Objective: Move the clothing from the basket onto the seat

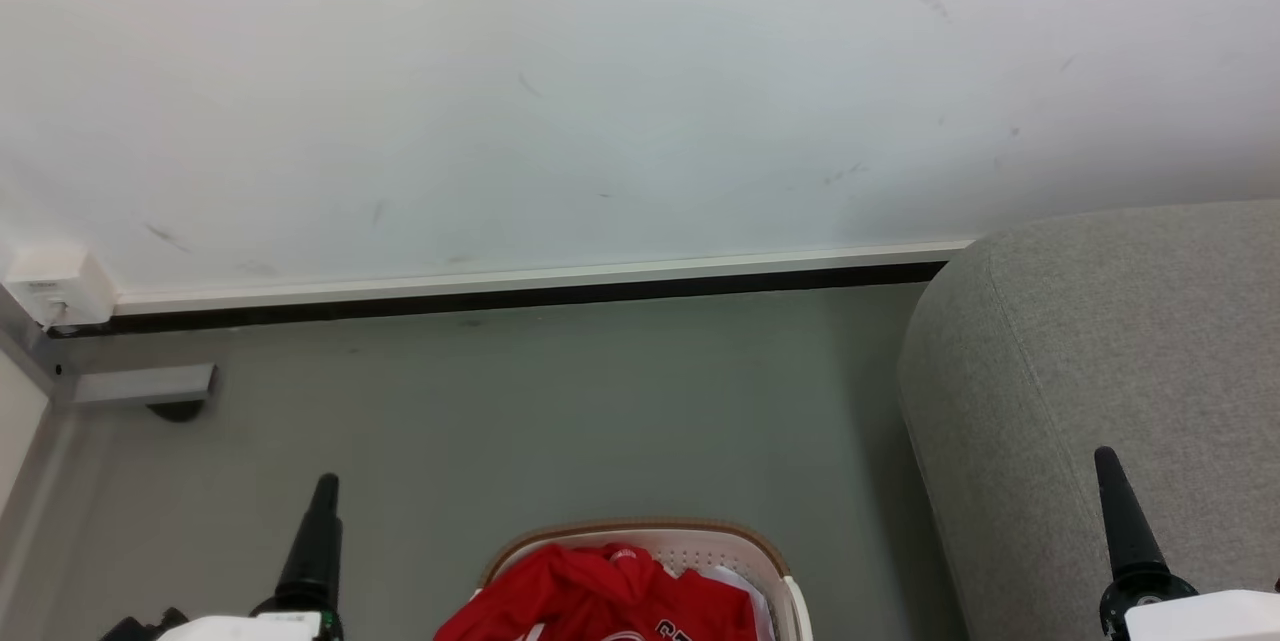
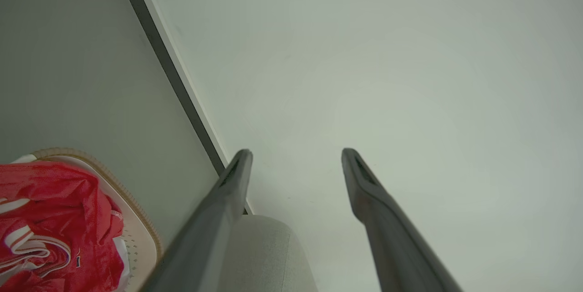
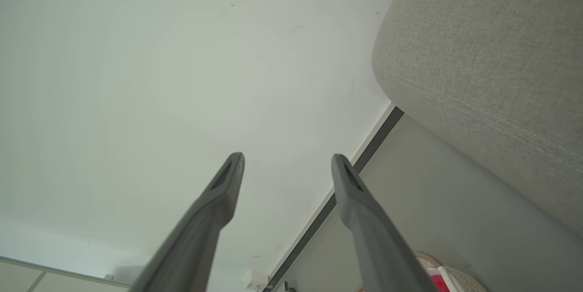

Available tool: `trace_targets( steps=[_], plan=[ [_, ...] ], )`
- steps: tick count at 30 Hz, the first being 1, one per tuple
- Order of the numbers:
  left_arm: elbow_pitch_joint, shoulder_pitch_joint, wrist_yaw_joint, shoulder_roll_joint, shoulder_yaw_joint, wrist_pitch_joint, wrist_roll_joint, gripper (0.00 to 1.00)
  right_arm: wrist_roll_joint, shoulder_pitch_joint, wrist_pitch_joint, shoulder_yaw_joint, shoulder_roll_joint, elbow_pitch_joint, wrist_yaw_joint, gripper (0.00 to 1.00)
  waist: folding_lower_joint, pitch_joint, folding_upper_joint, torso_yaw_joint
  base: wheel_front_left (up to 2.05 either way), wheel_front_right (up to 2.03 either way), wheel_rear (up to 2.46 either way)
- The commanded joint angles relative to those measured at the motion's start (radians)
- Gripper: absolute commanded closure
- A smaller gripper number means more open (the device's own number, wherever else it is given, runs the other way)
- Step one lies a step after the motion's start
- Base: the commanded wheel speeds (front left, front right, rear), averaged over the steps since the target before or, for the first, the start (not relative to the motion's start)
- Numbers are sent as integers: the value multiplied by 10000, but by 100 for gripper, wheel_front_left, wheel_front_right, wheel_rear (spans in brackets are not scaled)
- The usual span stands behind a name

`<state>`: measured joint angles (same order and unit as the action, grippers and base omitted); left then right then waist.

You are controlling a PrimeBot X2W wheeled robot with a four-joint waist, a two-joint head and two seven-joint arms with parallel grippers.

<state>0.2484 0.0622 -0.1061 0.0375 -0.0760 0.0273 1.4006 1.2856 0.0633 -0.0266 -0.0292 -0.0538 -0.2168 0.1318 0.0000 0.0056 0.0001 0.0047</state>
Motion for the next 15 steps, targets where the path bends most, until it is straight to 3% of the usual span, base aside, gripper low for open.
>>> trace_targets(
  steps=[1,15],
  plan=[
    [-215,84,46,67,21,-107,-431,0,-469,124,96,105,-125,269,-3,0,0,0,-1,4,0,0,0],
    [-726,-265,541,87,239,-668,-3983,0,-3692,35,658,842,-342,361,-6,0,0,14,-1,53,0,0,0]
  ],
)
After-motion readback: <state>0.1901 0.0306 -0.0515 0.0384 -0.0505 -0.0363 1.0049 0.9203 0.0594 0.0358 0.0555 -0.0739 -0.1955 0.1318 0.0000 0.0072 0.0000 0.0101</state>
